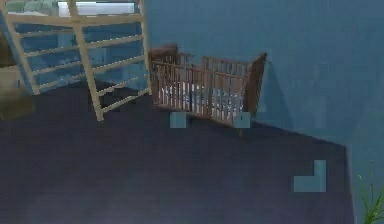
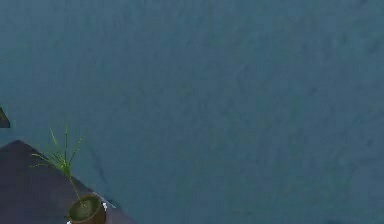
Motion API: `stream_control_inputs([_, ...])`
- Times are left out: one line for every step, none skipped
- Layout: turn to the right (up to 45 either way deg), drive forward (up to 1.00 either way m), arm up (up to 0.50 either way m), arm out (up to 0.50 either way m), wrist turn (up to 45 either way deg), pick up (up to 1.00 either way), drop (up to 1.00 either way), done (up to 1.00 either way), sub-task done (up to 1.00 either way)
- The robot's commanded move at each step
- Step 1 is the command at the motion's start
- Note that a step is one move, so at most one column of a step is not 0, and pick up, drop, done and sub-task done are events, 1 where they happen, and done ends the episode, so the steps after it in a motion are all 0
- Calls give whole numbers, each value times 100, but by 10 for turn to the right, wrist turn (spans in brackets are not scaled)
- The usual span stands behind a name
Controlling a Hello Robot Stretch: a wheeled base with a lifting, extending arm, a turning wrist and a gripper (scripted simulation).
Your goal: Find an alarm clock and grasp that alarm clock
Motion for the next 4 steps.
stream_control_inputs([-390,0,0,0,0,0,0,0,0])
stream_control_inputs([0,30,0,0,0,0,0,0,0])
stream_control_inputs([450,0,0,0,0,0,0,0,0])
stream_control_inputs([450,0,0,0,0,0,0,0,0])
